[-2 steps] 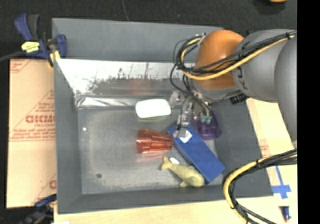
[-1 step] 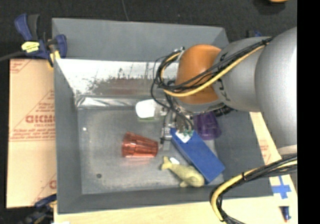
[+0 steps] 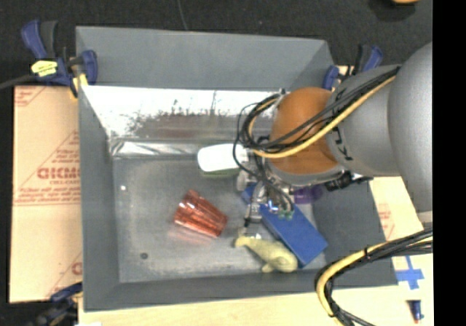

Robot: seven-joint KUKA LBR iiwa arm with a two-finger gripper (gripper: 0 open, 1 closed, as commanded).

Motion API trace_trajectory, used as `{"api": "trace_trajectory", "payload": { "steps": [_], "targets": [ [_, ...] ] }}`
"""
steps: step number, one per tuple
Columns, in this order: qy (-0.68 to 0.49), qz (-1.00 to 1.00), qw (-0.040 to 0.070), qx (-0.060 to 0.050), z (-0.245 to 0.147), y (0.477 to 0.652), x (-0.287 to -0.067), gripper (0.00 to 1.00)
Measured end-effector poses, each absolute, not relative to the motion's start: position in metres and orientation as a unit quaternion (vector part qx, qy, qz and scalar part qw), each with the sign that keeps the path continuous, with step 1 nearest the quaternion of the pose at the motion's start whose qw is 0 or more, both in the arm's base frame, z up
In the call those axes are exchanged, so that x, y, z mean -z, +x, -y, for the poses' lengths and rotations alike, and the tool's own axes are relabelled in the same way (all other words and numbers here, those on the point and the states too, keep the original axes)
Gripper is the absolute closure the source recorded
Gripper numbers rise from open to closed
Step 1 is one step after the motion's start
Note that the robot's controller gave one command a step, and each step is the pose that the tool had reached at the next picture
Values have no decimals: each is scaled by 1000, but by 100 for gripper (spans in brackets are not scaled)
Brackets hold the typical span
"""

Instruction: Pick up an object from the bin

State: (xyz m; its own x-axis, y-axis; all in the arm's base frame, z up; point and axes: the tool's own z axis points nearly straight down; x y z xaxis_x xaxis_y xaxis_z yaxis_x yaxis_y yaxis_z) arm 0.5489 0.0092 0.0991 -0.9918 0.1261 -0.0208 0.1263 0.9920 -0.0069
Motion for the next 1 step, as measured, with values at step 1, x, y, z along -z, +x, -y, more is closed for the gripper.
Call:
{"api": "trace_trajectory", "payload": {
  "steps": [1],
  "targets": [
    [113,-994,9,-3,-98,528,-69,0]
  ]
}}
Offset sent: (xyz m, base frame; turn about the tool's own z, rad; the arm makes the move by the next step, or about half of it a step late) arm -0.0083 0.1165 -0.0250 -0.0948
